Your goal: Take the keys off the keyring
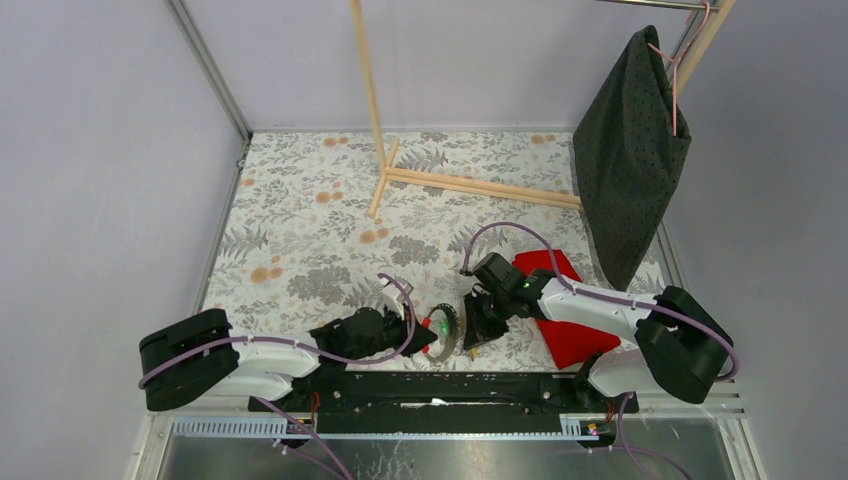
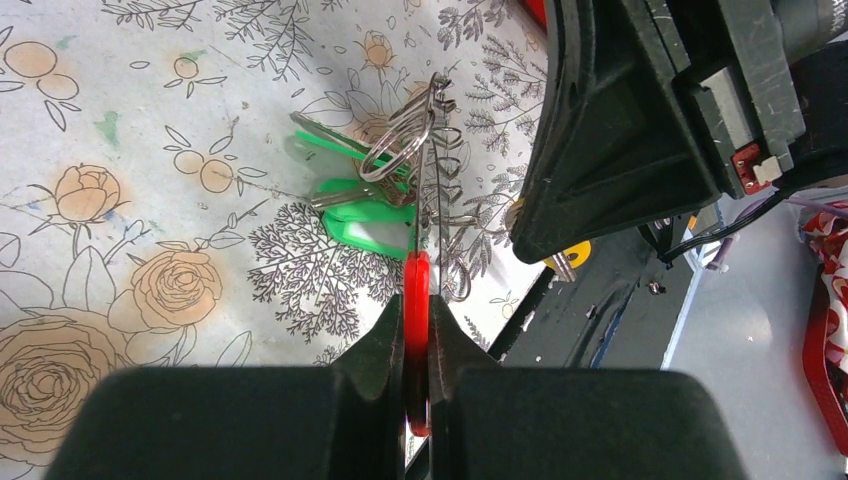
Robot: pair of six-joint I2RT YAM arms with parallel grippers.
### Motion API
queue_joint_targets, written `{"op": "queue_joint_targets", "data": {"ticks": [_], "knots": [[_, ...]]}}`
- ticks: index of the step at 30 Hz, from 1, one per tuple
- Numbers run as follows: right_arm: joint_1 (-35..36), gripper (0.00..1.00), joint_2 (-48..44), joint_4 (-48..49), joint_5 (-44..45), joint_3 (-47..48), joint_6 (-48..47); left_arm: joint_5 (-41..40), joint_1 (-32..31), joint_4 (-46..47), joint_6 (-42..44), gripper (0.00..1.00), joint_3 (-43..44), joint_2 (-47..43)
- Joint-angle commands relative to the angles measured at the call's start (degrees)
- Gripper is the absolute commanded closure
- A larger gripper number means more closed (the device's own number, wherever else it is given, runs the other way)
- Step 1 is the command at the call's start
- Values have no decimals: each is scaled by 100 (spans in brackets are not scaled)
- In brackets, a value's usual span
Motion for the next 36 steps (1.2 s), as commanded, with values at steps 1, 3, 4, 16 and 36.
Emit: {"op": "queue_joint_targets", "data": {"ticks": [1, 3, 4, 16, 36], "knots": [[-44, 100, -201, -232, -41, 235, -82, -452, -2, -856, 265, 100, -132, 213], [-44, 100, -208, -327, -4, 305, -108, -497, -5, -927, 221, 100, -106, 222], [-46, 100, -210, -348, -6, 344, -119, -515, 5, -974, 186, 100, -90, 237], [-3, 100, -26, -418, -497, 522, -352, -472, 129, -1431, -300, 73, 146, 245], [376, 100, 84, -618, 553, 1006, -739, 1902, 1469, -421, -3511, 54, -387, -1176]]}}
